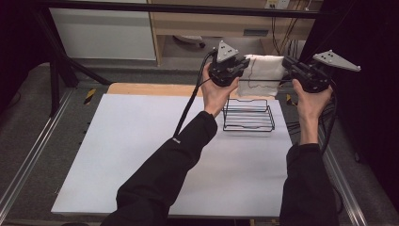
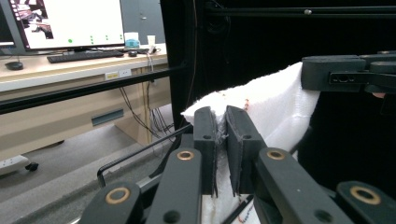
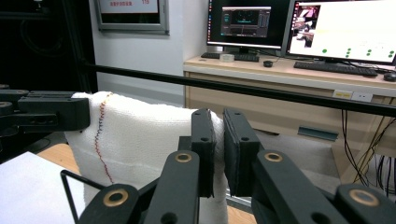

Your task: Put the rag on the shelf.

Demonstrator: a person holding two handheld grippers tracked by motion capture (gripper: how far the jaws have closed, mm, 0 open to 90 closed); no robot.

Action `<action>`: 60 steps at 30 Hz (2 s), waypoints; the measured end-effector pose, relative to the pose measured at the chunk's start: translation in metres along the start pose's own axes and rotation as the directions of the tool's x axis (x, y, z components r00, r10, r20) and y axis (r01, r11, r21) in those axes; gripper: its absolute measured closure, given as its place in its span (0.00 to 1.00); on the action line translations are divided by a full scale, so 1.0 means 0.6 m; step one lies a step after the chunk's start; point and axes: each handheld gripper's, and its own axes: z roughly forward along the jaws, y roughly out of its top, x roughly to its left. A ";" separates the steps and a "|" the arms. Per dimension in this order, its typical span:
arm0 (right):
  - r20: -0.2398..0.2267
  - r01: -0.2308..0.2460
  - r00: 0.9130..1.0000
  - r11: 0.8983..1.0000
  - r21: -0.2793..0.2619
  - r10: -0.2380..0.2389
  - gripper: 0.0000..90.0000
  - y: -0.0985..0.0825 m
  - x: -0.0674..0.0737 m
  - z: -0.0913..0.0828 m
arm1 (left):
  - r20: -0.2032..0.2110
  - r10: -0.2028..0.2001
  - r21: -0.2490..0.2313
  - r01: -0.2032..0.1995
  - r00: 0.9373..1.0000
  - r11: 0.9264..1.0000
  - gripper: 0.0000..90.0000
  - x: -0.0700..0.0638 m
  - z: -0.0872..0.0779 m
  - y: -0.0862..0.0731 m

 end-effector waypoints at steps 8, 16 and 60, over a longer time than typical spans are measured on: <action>-0.017 0.002 1.000 1.000 0.002 -0.002 0.93 -0.010 0.013 -0.017 | 0.034 0.004 0.006 -0.004 0.999 1.000 0.92 -0.004 -0.015 -0.015; -0.026 0.004 1.000 1.000 0.020 -0.004 0.92 -0.021 0.018 -0.034 | 0.054 0.020 0.027 -0.022 0.998 0.999 0.92 -0.015 -0.024 -0.021; -0.101 0.009 0.995 0.996 0.093 0.001 0.92 -0.095 0.021 -0.068 | 0.078 -0.025 0.228 0.006 0.997 0.974 1.00 -0.010 -0.004 0.003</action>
